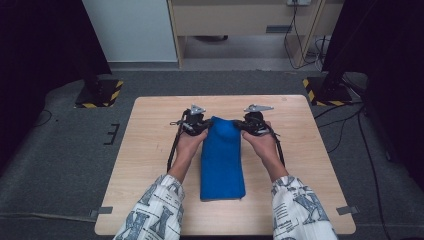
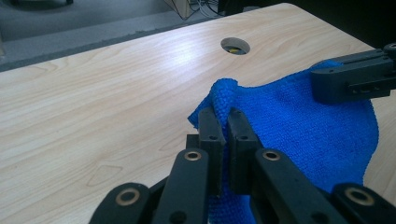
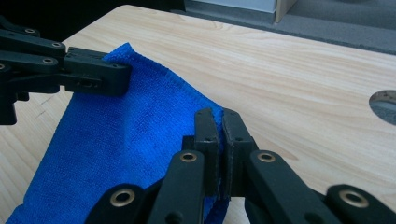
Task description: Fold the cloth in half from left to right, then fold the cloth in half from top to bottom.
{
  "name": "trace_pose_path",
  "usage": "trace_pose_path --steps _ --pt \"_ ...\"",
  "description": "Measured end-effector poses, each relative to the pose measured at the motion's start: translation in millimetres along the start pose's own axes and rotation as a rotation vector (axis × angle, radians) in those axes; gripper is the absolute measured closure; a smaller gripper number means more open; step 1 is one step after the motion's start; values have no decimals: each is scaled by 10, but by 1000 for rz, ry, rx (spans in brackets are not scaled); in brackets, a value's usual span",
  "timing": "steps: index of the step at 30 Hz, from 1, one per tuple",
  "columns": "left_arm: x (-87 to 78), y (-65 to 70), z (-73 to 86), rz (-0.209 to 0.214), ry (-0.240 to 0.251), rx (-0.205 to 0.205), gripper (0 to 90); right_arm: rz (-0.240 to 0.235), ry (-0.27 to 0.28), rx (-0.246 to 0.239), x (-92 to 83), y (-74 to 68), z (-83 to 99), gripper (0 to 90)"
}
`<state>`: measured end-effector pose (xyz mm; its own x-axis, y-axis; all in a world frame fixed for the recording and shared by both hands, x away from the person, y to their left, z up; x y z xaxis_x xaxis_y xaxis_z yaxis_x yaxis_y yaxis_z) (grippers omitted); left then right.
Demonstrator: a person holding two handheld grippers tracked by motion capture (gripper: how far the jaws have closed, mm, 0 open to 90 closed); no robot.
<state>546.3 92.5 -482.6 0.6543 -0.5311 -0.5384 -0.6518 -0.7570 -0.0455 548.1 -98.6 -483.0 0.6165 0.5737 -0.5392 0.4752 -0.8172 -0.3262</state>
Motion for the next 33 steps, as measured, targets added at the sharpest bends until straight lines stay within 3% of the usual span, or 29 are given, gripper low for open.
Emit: trace_pose_path --steps 23,33 --pt "-144 -125 -152 -2 59 3 859 6 27 -45 -15 -109 -195 869" --pt "-268 -37 -116 -6 63 33 858 5 41 -99 -182 -268 -131 867"
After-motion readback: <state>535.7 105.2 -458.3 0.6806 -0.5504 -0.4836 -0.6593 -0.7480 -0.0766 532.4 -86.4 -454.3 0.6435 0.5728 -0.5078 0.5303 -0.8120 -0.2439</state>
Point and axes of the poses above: each handheld gripper's, and its own axes: x roughly forward along the jaws, z roughly out of its underside, y roughly to its right, the point moved 4 cm from there along x, roughly forward along the jaws, and after that the axes turned 11 degrees about x, right-handed, at the moved point
